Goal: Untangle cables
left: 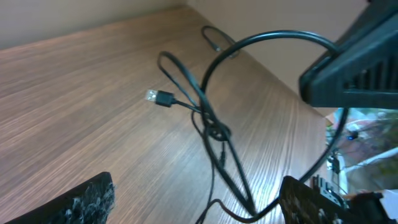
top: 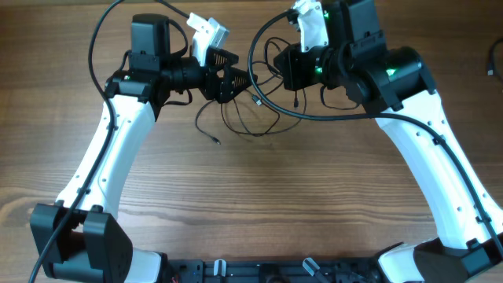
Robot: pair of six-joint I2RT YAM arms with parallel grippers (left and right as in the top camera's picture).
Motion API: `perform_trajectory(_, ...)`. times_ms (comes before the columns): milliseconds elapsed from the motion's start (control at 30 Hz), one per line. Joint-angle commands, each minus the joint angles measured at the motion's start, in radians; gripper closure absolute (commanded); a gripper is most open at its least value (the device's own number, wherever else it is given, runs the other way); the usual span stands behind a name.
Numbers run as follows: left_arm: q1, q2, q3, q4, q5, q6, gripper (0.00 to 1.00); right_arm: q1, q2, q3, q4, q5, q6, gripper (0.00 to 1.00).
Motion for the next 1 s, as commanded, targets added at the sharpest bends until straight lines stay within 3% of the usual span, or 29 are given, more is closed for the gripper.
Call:
perform_trajectory(0, -0.010, 0.007, 0.007, 0.006, 0.048, -0.002, 0.15, 0.003, -0.003, 0.012, 0.010, -0.024, -0.011, 0.96)
perform_trajectory(133, -0.011, 0.007, 0.007, 0.010, 0.048, -0.002, 0.16, 0.003, -0.003, 0.012, 0.010, -0.024, -0.010, 0.96)
perform_trajectory(467, -0.072, 0.007, 0.007, 0.048, 0.041, -0.002, 0.30, 0.003, -0.003, 0.012, 0.017, -0.025, -0.009, 0.96)
perform_trajectory(600, -0.077, 0.007, 0.007, 0.057, -0.013, -0.003, 0.87, 0.003, -0.003, 0.012, 0.017, -0.024, -0.005, 0.96)
perform_trajectory(667, -0.076, 0.007, 0.007, 0.058, -0.017, -0.003, 0.96, 0.003, -0.003, 0.012, 0.017, -0.024, -0.004, 0.96)
perform_trajectory(833, -0.076, 0.006, 0.007, 0.057, -0.140, -0.011, 0.96, 0.003, -0.003, 0.012, 0.013, -0.003, 0.001, 0.96)
perform_trajectory(967, -0.030, -0.003, 0.007, 0.062, -0.217, -0.010, 0.96, 0.003, -0.003, 0.012, -0.044, 0.254, 0.053, 0.96)
